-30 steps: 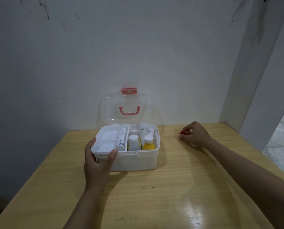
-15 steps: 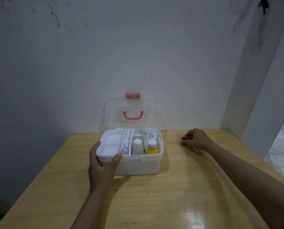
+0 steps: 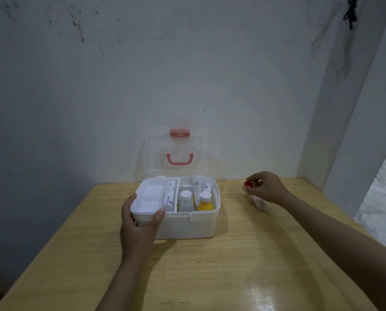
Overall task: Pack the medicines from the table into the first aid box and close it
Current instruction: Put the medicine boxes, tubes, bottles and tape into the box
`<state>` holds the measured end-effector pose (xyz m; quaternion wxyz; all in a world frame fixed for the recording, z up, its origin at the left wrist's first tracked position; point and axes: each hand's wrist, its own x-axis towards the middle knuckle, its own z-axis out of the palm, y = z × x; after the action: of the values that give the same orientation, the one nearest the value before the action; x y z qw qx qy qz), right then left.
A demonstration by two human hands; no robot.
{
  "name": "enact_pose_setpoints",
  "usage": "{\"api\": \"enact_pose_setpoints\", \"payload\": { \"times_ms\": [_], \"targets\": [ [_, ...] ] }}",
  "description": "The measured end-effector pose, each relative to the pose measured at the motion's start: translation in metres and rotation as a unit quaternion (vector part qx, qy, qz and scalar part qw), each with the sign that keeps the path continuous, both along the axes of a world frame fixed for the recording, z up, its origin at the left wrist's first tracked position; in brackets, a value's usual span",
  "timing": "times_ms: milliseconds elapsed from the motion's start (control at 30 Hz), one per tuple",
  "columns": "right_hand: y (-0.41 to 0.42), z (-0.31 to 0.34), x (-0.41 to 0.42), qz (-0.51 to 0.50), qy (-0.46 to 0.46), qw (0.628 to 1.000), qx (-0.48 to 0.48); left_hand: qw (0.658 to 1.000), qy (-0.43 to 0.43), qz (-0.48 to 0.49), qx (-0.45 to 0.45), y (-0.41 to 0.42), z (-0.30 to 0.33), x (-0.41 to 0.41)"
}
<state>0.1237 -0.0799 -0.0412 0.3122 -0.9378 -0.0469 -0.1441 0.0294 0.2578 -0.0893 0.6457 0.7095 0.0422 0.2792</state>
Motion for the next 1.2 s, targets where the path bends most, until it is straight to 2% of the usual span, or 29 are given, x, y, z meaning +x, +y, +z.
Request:
{"api": "enact_pose_setpoints", "payload": {
  "times_ms": [300, 500, 833, 1100, 1200],
  "targets": [
    [0.069, 0.071, -0.034, 0.124, -0.063, 0.99, 0.037, 1.0, 0.002, -0.01, -0.019, -0.001, 0.003, -0.004],
    [0.149, 0.105, -0.041, 0.209, -0.027, 0.977, 0.022, 0.999, 0.003, -0.022, -0.03, 0.0, 0.006, -0.008],
    [0.256, 0.08, -0.016, 0.179, 0.064, 0.978, -0.089, 0.998, 0.009, -0.047, -0.043, 0.002, 0.009, -0.011],
    [0.268, 0.062, -0.011, 0.166, 0.088, 0.972, -0.142, 0.997, 0.006, -0.054, -0.048, 0.004, 0.008, -0.009],
    [0.265, 0.063, -0.009, 0.16, 0.082, 0.975, -0.134, 0.998, 0.009, -0.047, -0.035, 0.004, 0.008, -0.008]
  ]
}}
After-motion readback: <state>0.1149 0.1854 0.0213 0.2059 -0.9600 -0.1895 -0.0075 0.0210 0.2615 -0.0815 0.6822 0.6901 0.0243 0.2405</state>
